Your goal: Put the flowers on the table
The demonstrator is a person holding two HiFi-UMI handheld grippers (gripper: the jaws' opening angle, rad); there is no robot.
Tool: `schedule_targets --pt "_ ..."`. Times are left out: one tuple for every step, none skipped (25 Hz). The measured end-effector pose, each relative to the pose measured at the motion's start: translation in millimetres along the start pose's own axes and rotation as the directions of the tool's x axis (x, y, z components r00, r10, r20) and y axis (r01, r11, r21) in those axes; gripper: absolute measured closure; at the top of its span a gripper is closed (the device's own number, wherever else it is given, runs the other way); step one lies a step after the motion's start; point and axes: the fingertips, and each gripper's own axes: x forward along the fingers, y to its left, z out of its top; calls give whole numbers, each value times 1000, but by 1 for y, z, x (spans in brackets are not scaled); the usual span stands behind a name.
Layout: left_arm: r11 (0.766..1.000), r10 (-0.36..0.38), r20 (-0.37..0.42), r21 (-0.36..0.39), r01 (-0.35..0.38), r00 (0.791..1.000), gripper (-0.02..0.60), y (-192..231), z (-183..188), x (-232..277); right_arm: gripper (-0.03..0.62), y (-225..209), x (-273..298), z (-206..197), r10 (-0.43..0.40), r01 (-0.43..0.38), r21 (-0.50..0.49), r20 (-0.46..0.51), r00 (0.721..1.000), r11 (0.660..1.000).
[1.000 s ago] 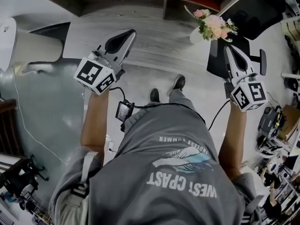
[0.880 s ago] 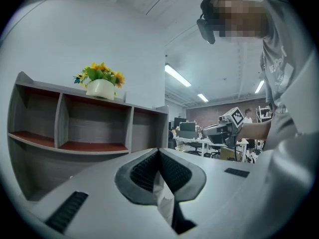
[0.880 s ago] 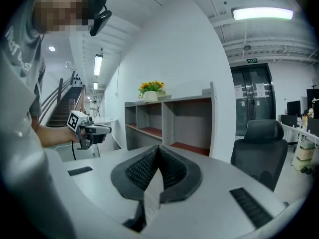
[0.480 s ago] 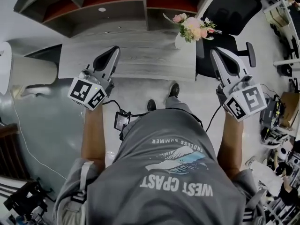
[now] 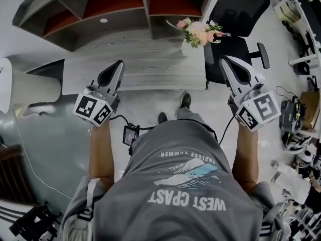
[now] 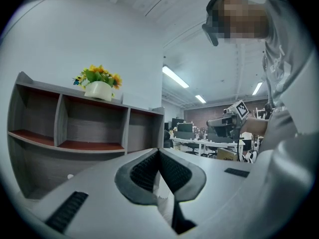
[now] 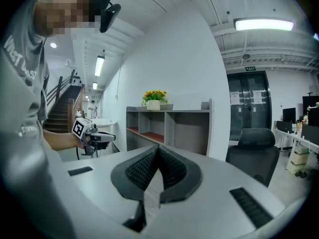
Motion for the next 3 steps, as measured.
schedule_targets --pt "1000 0 0 -2 0 1000 566 0 0 -1 568 1 0 0 -1 1 1 -2 1000 1000" --pt "1000 0 0 -4 0 1000 566 0 -1 -2 568 1 0 -1 -2 2 1 -4 1000 1000" --pt "1000 0 1 -6 0 1000 566 0 -1 -3 568 2 -1 -1 -3 3 2 -6 1000 1000"
